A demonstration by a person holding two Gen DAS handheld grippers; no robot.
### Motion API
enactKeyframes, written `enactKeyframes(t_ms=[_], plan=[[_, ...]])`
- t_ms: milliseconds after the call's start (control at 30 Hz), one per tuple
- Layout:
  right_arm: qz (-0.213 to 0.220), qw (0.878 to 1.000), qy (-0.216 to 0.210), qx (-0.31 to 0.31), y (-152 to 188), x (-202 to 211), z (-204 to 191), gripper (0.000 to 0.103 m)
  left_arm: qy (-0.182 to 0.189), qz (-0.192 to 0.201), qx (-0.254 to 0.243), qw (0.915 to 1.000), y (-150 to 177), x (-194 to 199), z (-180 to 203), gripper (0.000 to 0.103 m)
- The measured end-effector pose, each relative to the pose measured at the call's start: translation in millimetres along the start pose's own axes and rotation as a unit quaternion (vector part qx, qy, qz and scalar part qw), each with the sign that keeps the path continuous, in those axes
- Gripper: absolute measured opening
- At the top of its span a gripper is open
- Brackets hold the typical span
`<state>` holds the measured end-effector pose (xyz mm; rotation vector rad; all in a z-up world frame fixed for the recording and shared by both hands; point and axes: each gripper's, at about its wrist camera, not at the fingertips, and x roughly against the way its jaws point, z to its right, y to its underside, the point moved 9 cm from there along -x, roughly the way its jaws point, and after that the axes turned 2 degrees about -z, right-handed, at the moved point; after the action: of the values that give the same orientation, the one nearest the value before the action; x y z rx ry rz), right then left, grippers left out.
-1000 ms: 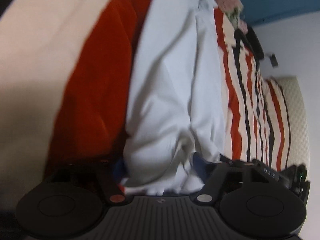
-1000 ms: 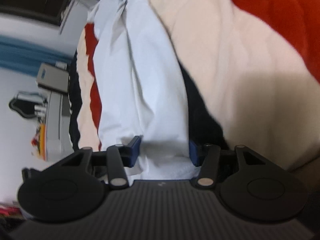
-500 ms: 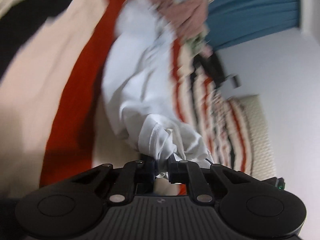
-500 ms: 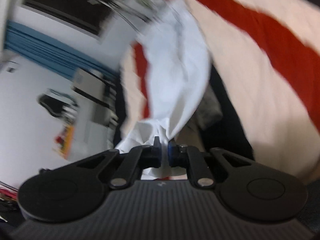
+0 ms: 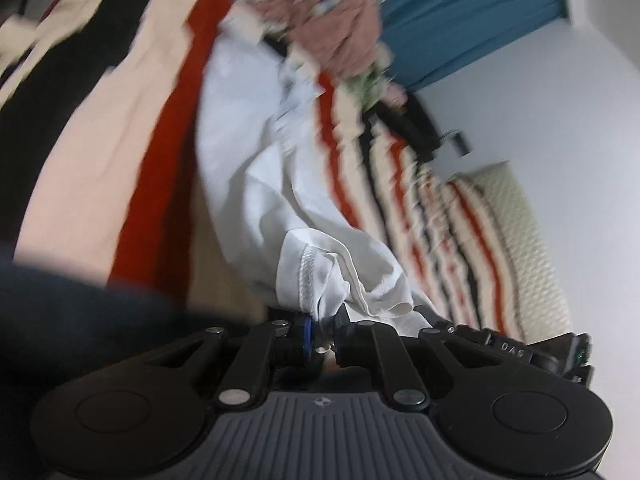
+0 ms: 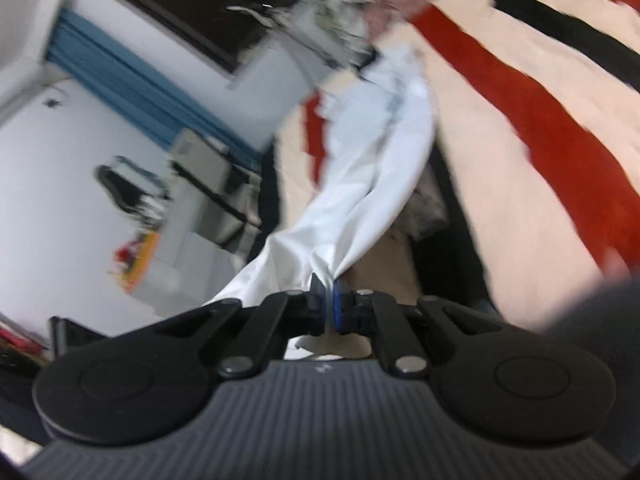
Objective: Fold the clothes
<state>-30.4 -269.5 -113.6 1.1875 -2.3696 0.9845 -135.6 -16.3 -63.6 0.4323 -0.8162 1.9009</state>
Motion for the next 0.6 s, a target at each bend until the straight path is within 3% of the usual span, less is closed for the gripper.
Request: enactKeyframes(t_ms=[100,267,400,600], plan=[[-0.004,0.999,0.003,-0.034,8.2,-7.4,21.6,0.005,-0.009,0.003,0.0,0.9999,0.7,-4.1,-10.4,0.01],[0.013,0.998,-0.018,-0.058,-13.7,-18.3,16.3,0.005,-0.013,0.013,-0.007,0.9998,-36.7,-18.1,3.4,0.01],[0.032,0.995,-0.041,-0.087,-53.5,-33.4,11.8,0.005,-0.008,0.033,-0.016,0.9993,-94.2,-44.1,7.7,0.01],[0.089,0.991,-0.03,-0.093,-157.3,-98.7,10.0,0.005,-0.017,0.089,-0.054,0.9944,-208.5,-99.2,20.6,0.01]])
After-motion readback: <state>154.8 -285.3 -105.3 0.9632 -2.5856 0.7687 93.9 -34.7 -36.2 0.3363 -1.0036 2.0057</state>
